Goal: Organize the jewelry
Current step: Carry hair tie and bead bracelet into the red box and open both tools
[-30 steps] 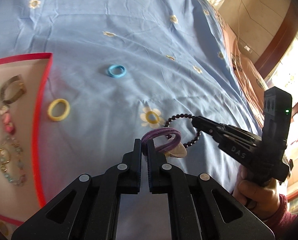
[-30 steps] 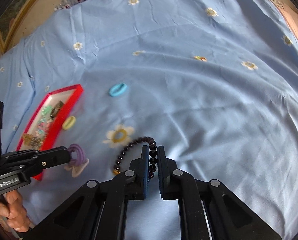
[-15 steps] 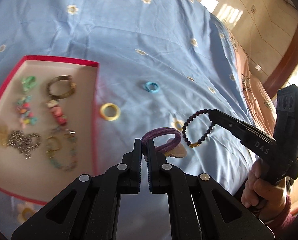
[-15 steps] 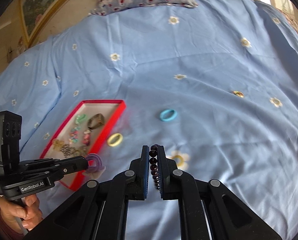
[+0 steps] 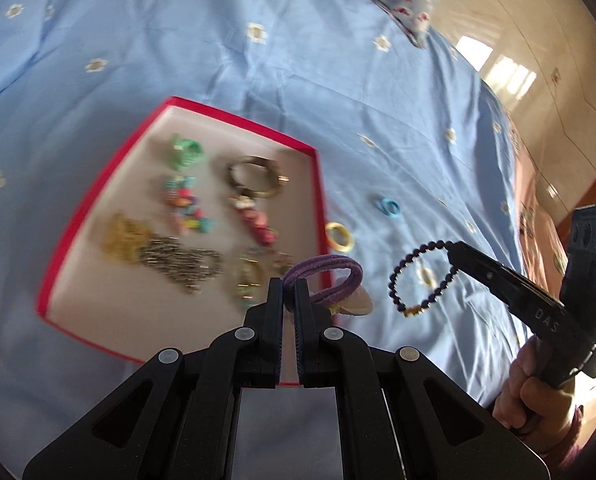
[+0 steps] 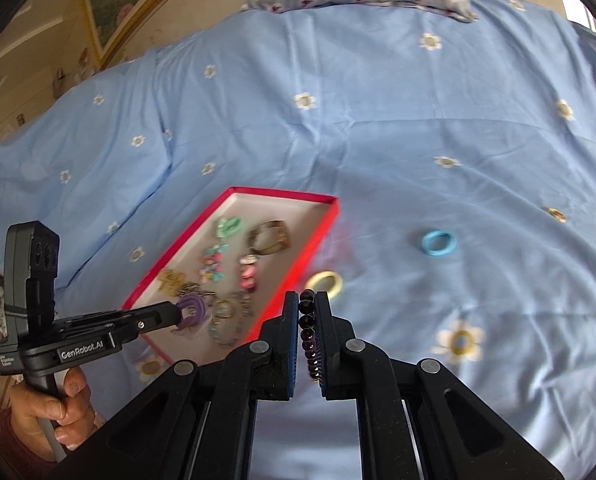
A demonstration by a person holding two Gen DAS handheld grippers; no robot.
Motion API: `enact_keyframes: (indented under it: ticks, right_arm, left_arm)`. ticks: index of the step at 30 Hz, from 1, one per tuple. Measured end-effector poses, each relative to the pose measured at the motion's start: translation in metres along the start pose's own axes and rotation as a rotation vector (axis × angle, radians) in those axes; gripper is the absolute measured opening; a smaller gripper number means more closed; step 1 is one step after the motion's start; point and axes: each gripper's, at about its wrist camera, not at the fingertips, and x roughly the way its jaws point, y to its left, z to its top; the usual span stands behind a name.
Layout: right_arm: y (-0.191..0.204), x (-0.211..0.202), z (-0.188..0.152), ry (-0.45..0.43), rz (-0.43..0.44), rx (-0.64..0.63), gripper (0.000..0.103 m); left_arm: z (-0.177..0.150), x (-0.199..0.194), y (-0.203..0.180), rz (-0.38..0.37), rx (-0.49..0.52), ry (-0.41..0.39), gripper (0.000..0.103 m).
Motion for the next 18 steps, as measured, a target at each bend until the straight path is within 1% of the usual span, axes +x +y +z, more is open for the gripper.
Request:
enact_keyframes:
  ticks: [9, 14, 18]
  right_arm:
    - [0.047, 0.024, 0.006, 0.023, 0.091, -0.059, 0.007]
    - [0.074, 0.041, 0.005, 0.052, 0.148, -0.095, 0.007]
    - [0.090, 0.057, 0.001, 0.081, 0.181, -0.114, 0.007]
  left_arm:
    - [-0.002, -0.008, 0.045, 0.062, -0.080, -0.024, 0.004]
    - [-0.003, -0.011, 0.061, 0.106, -0.094, -0.028, 0.004]
    - [-0.003, -0.007, 0.071, 0.137, -0.102, -0.012, 0.004]
